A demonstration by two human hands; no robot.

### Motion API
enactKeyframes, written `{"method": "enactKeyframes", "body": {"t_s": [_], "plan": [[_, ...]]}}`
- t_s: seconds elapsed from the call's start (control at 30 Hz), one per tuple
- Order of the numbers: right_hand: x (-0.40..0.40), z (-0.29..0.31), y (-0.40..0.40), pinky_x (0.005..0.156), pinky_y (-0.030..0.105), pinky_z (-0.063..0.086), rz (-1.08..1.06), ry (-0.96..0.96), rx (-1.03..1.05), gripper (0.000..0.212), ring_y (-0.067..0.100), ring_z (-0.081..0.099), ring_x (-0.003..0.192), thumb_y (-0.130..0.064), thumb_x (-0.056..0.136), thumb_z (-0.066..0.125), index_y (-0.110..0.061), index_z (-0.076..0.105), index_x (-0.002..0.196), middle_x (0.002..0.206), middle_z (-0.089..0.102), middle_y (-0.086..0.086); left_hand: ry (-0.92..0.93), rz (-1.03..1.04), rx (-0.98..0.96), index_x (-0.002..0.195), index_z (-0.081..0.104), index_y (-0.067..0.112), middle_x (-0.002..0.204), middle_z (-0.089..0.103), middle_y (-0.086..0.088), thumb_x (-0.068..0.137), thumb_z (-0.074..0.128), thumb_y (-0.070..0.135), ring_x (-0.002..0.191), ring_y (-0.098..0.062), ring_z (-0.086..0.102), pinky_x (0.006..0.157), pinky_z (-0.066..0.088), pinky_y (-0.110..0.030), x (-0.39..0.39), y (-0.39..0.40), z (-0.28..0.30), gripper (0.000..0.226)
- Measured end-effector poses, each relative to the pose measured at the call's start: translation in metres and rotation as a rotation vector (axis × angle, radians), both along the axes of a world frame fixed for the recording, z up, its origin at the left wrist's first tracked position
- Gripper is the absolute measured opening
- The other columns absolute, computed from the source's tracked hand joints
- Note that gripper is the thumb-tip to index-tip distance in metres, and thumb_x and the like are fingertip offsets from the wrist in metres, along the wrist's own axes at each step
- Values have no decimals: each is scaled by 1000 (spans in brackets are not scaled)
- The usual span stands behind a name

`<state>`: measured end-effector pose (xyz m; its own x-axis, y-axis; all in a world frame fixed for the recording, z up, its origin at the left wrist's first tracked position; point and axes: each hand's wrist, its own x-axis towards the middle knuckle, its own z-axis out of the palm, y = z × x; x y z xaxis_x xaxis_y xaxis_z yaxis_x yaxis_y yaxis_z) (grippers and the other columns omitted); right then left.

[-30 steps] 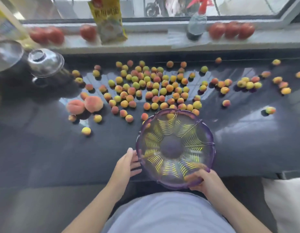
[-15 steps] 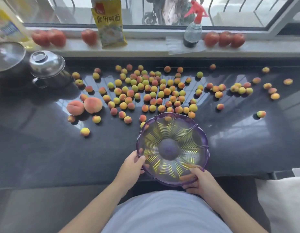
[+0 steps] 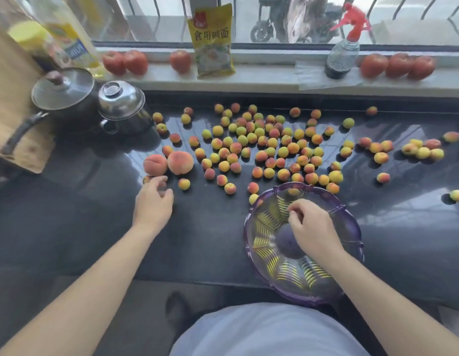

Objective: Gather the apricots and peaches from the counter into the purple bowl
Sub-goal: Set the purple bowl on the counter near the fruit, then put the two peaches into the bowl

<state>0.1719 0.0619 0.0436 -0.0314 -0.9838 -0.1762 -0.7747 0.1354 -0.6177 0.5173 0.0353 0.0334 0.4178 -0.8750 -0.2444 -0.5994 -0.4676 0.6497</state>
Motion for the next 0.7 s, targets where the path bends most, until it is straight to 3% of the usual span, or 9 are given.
{"method": "enactKeyframes", "body": {"t_s": [0.07, 0.17, 0.23, 0.33, 0.47, 0.57, 0.63, 0.7], "plan": [[12, -6, -9, 76, 28, 43, 47, 29, 12, 10, 14, 57, 87, -15, 98, 55, -22, 63, 97, 94, 63, -5, -168, -39, -3, 149, 58, 21, 137, 58, -12, 96, 63, 14, 126, -34, 59, 104, 47, -40, 35, -40, -2, 53], [19, -11, -10, 77, 29, 40, 70, 58, 33, 12, 15, 57, 88, -15, 98, 54, -23, 62, 96, 93, 62, -6, -282, -237, 210, 161, 42, 20, 155, 45, -15, 91, 73, 23, 145, -36, 44, 119, 40, -46, 67, -91, -16, 77], [19, -13, -5, 77, 28, 40, 84, 59, 54, 13, 13, 57, 88, -15, 98, 54, -25, 62, 96, 94, 62, -8, -241, -328, 297, 157, 44, 20, 147, 53, -13, 82, 80, 32, 137, -37, 53, 113, 45, -46, 71, -112, -25, 84], [14, -11, 5, 79, 26, 43, 72, 65, 77, 15, 10, 57, 91, -15, 99, 54, -27, 62, 97, 96, 62, -10, -272, -348, 320, 152, 49, 18, 143, 58, -15, 86, 85, 22, 129, -40, 57, 101, 48, -43, 69, -124, -36, 76], [1, -2, 11, 83, 27, 49, -6, 20, 82, 19, 8, 60, 94, -14, 99, 55, -30, 63, 95, 96, 63, -14, -291, -79, 187, 139, 56, 24, 133, 55, -14, 86, 80, 21, 119, -39, 62, 96, 55, -47, 64, -109, -12, 59], [-2, 13, 16, 86, 27, 54, -39, -68, 60, 22, 3, 61, 94, -13, 98, 58, -34, 64, 98, 96, 63, -22, 183, 161, -67, 116, 60, 30, 123, 60, -5, 74, 80, 27, 93, -22, 69, 84, 64, -52, 31, -62, 38, 47], [5, 25, 22, 84, 25, 54, 35, -151, 37, 29, 2, 61, 92, -10, 94, 63, -36, 62, 109, 103, 62, -23, 566, 81, -46, 111, 61, 29, 113, 70, -2, 66, 84, 26, 90, -16, 70, 83, 64, -47, -16, -16, 68, 51], [18, 33, 31, 80, 22, 53, 194, -247, 41, 52, 5, 63, 91, -10, 90, 69, -41, 52, 128, 121, 52, -22, 770, -42, 84, 116, 64, 27, 112, 70, -5, 65, 89, 18, 97, -16, 70, 84, 65, -44, -69, 27, 78, 57]]}}
